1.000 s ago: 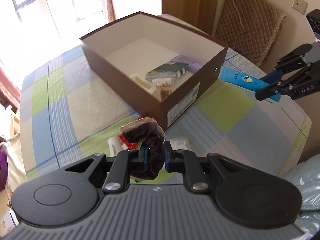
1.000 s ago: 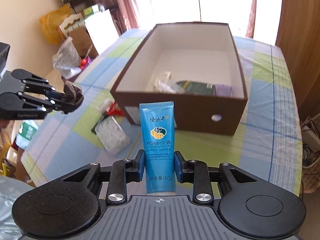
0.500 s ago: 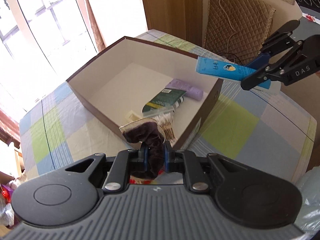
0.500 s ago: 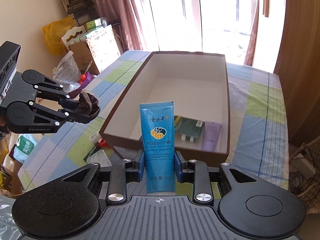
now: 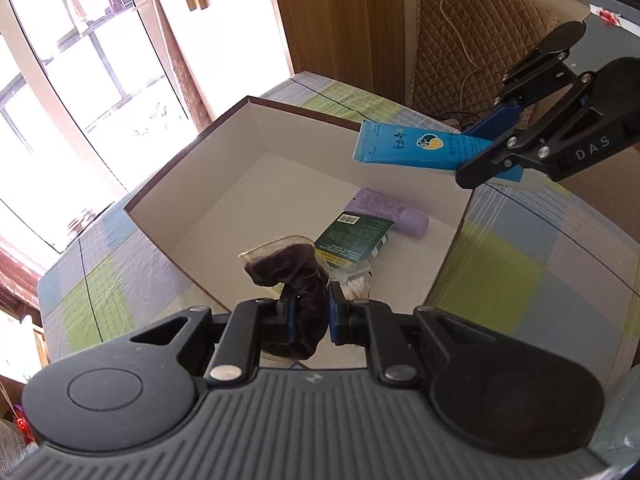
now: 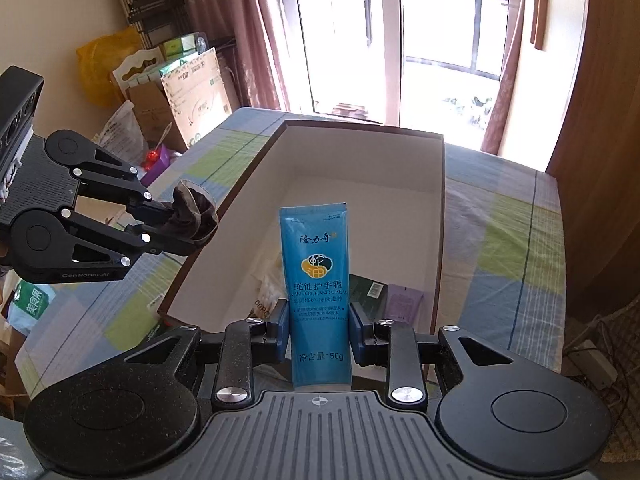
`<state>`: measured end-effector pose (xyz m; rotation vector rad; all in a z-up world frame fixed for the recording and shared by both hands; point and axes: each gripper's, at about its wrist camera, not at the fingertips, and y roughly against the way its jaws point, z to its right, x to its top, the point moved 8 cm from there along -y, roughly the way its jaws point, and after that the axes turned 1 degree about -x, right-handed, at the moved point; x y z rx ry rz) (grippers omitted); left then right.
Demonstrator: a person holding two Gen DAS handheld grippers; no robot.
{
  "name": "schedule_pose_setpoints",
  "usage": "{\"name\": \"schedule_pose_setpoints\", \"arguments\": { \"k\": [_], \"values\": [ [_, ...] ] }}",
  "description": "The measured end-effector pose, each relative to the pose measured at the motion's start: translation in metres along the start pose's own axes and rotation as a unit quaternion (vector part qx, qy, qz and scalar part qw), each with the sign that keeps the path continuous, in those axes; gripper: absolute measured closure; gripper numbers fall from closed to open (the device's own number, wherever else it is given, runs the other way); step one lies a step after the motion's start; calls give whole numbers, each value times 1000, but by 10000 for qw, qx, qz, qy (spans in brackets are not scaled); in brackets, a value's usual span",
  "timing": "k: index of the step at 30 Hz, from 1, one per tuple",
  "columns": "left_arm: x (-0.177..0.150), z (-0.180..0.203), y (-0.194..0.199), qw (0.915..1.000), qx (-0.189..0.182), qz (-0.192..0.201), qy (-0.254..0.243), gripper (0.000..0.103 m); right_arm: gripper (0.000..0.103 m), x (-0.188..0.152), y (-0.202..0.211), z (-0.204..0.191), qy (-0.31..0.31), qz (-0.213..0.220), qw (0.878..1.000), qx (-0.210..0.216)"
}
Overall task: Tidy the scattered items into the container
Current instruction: 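Carry the scrunchie and blue tube over the brown box with both grippers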
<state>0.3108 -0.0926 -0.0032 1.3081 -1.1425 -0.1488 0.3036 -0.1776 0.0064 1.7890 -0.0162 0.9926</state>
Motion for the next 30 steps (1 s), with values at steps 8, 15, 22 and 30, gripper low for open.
{"name": "schedule_pose_setpoints", "arguments": {
  "k": [8, 15, 22, 30],
  "values": [
    [15, -14, -24, 9999, -121, -98, -14, 91, 71, 16, -27, 12, -230, -162, 9996, 90],
    [26, -26, -49, 9997, -220, -141, 9, 91, 71, 29, -53, 20, -297, -313, 9990, 99],
    [34, -45, -77, 9992, -376, -144, -24, 91, 71, 38, -79, 32, -127, -451, 9989, -18],
    [36, -63, -107, 9984, -510, -260, -19, 91, 71, 44, -107, 40, 149, -531, 9984, -131]
  ]
}}
